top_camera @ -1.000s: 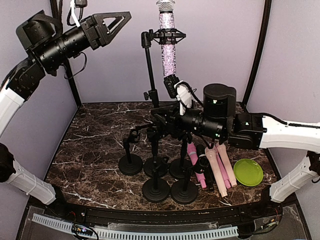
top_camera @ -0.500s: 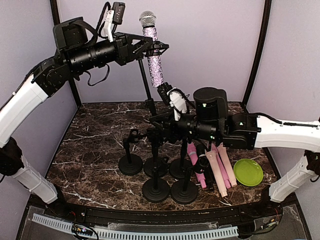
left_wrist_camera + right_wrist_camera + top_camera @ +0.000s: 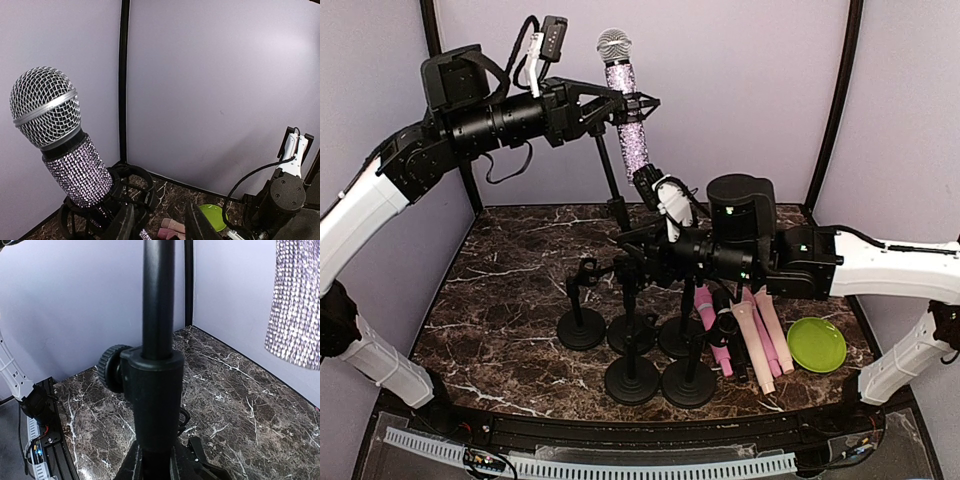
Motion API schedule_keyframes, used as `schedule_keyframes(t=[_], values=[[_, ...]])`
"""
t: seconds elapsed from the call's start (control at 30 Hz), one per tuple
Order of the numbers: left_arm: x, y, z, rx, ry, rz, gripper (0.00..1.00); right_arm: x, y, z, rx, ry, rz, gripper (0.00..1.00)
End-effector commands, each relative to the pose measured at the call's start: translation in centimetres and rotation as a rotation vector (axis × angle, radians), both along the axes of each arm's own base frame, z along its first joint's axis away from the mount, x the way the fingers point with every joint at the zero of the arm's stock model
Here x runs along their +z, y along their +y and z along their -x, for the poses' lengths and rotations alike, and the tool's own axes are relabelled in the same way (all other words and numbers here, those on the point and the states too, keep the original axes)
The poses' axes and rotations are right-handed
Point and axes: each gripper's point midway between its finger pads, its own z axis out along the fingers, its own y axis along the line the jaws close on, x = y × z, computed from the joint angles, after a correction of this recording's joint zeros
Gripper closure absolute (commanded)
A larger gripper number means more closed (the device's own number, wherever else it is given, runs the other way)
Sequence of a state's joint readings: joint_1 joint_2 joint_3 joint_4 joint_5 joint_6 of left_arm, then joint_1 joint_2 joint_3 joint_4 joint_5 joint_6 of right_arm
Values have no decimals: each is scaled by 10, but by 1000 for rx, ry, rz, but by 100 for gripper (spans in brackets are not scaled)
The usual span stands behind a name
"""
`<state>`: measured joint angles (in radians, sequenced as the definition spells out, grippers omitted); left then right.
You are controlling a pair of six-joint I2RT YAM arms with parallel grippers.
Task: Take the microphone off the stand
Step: Adjust the microphone stand with the microphone.
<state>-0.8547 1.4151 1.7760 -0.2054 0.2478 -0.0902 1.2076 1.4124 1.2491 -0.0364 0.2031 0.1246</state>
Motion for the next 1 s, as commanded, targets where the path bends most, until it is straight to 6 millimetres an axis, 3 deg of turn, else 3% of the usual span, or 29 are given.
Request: schedule_keyframes(t=[0.0,0.77,0.97], values=[[-21,-7,16,-96,72,-37,81,108,-18,-4,-56,-117,-310,100],[-51,-12,31,-187,131,-82,77,123,-28,-4,-82,-127,-372,100],[-44,-7,39,-207,85,-72,72,124,-30,-6,-95,-128,-378,100]])
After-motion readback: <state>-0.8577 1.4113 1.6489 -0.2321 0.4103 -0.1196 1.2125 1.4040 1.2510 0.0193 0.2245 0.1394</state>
